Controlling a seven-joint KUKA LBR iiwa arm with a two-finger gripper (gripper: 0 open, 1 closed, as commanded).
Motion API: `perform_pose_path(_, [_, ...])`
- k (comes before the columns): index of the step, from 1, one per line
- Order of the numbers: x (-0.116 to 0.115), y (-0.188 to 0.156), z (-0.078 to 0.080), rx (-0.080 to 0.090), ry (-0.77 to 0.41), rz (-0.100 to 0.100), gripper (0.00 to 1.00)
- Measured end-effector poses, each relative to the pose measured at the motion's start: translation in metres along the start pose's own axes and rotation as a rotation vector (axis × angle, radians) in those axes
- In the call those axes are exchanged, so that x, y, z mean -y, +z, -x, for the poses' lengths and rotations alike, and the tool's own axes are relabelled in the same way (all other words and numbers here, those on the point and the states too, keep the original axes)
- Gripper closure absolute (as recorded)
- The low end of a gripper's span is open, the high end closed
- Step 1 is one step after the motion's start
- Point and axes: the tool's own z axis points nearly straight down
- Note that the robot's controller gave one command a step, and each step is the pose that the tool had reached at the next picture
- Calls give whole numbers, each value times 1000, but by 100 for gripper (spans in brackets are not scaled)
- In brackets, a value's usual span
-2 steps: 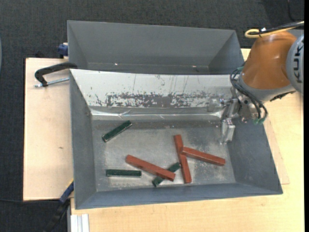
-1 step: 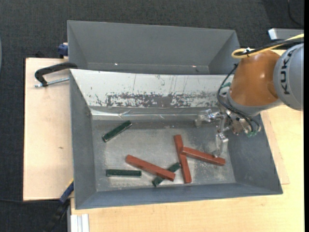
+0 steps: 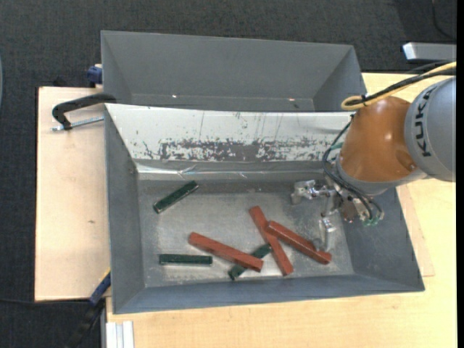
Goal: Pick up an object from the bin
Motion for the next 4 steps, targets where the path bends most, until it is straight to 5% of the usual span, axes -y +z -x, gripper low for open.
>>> perform_pose_path(2, [-72,-29,-30,-5,-78,3,0])
perform_pose_path(3, [-79,-11,-39,-9,-49,4,100])
perform_pose_path(4, [-80,-11,-38,0,-50,2,0])
